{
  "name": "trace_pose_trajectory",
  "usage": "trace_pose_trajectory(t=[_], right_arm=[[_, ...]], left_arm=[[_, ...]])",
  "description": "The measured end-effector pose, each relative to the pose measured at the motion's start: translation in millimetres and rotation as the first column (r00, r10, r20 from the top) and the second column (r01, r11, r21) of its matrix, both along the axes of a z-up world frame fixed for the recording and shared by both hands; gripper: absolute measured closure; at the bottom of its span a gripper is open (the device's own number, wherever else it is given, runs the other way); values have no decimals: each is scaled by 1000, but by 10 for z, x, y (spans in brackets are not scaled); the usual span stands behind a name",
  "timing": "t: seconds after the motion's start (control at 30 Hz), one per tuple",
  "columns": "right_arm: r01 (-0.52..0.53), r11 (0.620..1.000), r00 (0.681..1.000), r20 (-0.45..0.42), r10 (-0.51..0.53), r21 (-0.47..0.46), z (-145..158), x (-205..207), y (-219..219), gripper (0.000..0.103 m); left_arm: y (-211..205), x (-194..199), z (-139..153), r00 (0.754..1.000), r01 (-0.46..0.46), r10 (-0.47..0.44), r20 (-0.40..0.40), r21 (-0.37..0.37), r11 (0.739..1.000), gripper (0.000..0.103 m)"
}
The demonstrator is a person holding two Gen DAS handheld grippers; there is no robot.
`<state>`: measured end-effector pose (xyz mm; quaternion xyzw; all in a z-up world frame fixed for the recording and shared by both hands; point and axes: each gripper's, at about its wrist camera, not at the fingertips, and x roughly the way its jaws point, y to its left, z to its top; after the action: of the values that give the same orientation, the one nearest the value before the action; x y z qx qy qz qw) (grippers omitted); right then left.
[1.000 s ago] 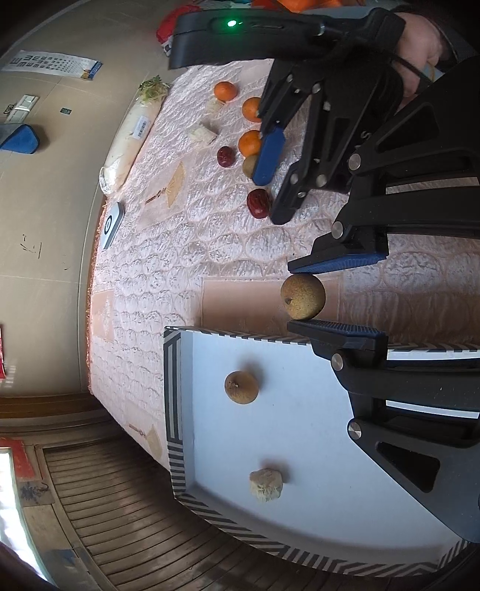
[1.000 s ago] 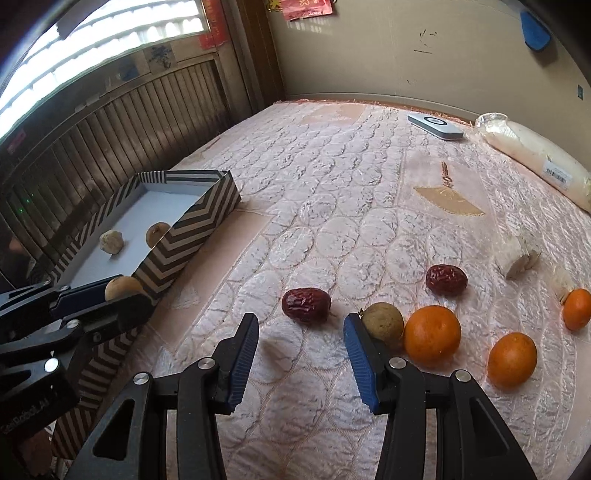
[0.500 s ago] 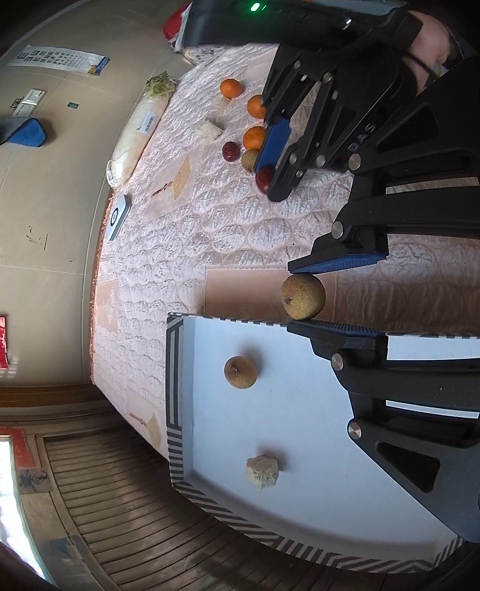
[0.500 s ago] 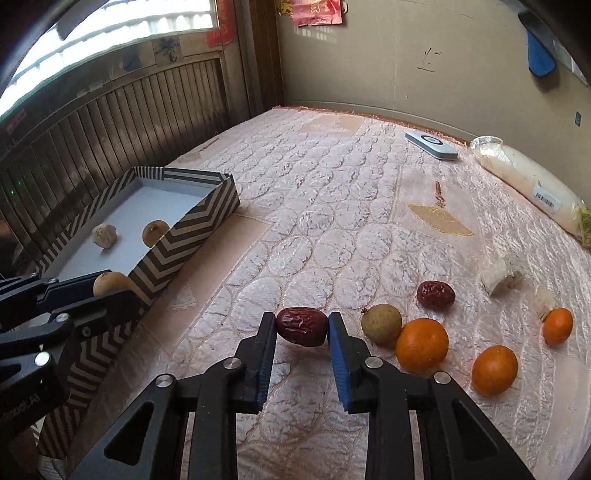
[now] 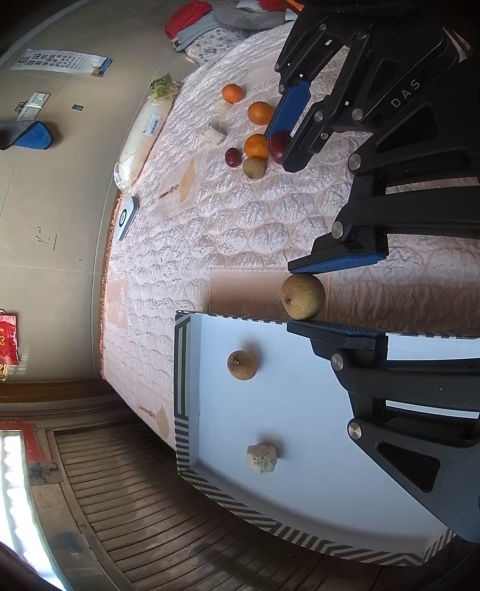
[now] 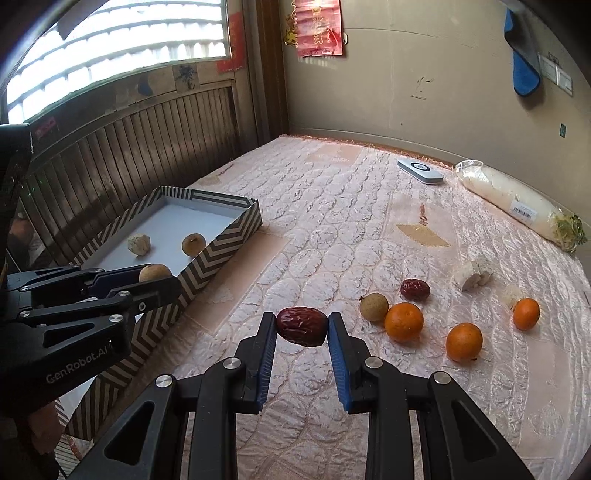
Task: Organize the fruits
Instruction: 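Carry the pear and the date into the tray and open both tools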
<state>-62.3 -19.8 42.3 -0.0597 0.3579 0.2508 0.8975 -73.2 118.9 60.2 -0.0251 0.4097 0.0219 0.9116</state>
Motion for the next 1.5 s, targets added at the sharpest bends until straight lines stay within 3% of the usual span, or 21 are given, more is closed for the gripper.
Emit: trace_pose_trajectory(t=[0.97, 1.5], right_arm=[[-10, 1000, 999, 53, 10, 6, 219, -351, -18, 76], [-136, 991, 990, 19, 136, 0, 161, -268, 552, 76]], left_arm=[[-23, -260, 195, 997, -31, 28, 76, 42, 999, 79], [550, -279, 92, 988, -150, 149, 43, 34, 988, 79]])
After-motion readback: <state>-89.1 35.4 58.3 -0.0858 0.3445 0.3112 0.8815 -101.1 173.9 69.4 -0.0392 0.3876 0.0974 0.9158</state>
